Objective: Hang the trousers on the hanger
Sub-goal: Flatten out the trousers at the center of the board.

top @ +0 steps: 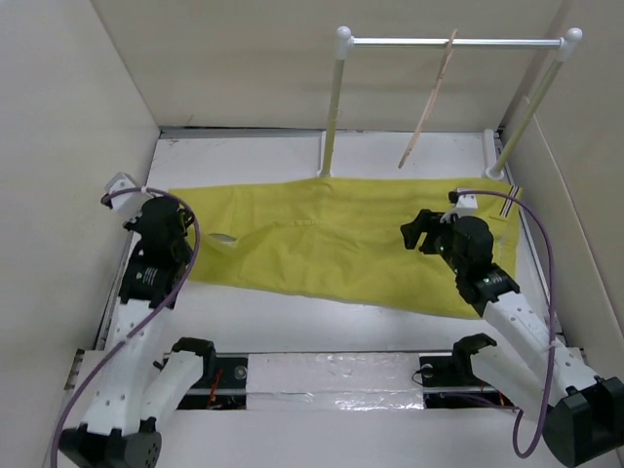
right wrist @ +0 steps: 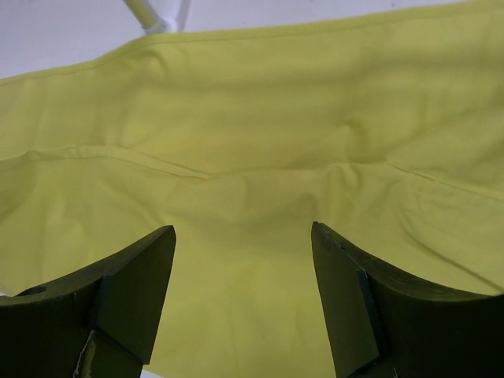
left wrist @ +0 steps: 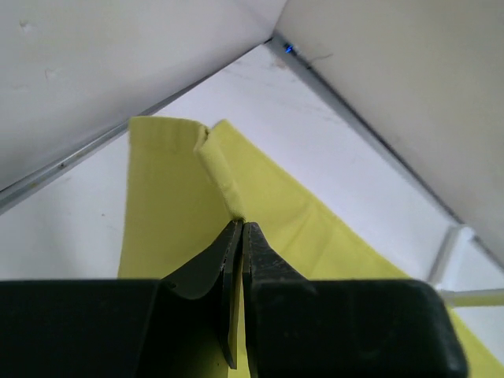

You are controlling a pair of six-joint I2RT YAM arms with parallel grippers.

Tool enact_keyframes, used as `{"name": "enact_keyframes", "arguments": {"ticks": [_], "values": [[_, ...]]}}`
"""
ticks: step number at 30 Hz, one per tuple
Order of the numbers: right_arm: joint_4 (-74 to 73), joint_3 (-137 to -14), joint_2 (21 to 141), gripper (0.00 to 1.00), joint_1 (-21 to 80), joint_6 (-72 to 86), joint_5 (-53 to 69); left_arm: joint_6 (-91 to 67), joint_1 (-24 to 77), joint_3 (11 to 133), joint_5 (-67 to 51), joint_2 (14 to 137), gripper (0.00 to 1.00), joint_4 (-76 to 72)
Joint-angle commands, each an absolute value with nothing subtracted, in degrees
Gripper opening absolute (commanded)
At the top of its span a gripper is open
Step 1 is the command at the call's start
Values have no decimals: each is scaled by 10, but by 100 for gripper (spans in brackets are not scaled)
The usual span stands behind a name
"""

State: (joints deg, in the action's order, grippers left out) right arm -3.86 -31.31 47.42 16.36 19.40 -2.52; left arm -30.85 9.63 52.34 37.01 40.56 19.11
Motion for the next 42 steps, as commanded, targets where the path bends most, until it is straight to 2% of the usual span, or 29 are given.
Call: {"name": "enact_keyframes", "arguments": {"ticks": [1,3,4,9,14,21,24,25,26,27,28,31,33,34,36,37,40,42], "values": [[22,-337,479,76,194,174,-61,-351,82,553,407,480,0,162],[25,-346,484,76,217,168,-62,-359,70,586,399,570,0,163],[24,-348,485,76,225,165,-62,-359,70,594,399,570,0,159],[31,-337,461,76,277,161,-77,-346,55,663,435,742,0,149],[26,-326,431,76,303,157,-100,-349,47,813,475,937,0,215],[42,-317,410,76,332,152,-105,-320,36,982,505,1084,0,250],[44,-321,421,78,344,147,-107,-329,25,1050,485,1148,14,308],[44,-323,424,78,344,145,-105,-332,25,1053,487,1157,32,316],[45,-324,431,79,349,143,-100,-314,25,1042,471,1155,43,304],[46,-326,434,79,349,143,-99,-313,25,1030,468,1151,50,296],[46,-327,435,79,349,142,-97,-310,25,1017,466,1140,60,286],[47,-329,438,76,356,140,-92,-284,19,938,416,1071,63,215],[47,-329,436,70,361,139,-90,-282,4,878,374,1009,60,179],[47,-329,432,58,361,137,-89,-276,-4,855,354,986,55,162],[51,-327,430,41,361,137,-84,-293,-23,799,296,939,51,152],[52,-326,428,20,361,135,-81,-306,-43,761,274,926,50,144],[50,-328,427,4,361,131,-73,-337,-89,714,208,897,50,152],[50,-328,428,3,361,129,-65,-360,-112,664,180,878,51,136]]}}
